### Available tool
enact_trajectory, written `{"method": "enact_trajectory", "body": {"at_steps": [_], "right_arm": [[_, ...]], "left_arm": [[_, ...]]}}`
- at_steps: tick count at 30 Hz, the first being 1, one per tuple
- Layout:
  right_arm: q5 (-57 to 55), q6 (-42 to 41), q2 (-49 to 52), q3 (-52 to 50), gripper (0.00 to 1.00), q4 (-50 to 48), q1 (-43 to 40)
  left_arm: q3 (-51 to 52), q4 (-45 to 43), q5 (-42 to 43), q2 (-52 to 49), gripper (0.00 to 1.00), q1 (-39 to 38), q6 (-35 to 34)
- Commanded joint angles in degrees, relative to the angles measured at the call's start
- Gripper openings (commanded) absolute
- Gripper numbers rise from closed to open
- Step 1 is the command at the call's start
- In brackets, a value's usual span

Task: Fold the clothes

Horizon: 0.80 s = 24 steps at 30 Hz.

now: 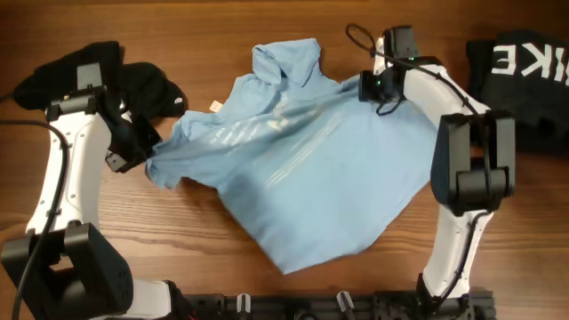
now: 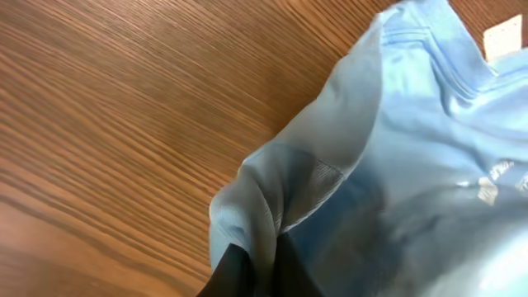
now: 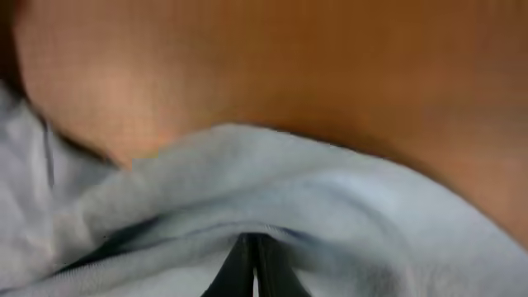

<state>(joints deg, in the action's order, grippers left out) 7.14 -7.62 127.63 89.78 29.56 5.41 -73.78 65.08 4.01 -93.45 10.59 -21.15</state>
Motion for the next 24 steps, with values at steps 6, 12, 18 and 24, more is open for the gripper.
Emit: {"method": "enact_trajectory", "body": {"at_steps": [6,12,18,24], "right_arm": [[-5.92,0.13,9.53,1.66,0.04,-2.73,-4.52],[-6.49,1.64,9.53,7.74,0.04,2.82,-5.46],[-7.74,2.67,9.53,11.93,0.04,9.46,-5.70],[-5.62,3.34,9.38,26.58,0.45,25.90,-5.70]], "left_arm": [[11.56,-5.31,2.45,0.55,0.04,-4.72,-6.29],[22.10,-10.38,4.44,0.55,0.04,-11.52,-9.88],[23.21,-9.51,4.46,0.55,0.04,-17.70,-10.91],[22.69,-16.35,-0.22,0.57,0.27,-15.91,-10.82]]}}
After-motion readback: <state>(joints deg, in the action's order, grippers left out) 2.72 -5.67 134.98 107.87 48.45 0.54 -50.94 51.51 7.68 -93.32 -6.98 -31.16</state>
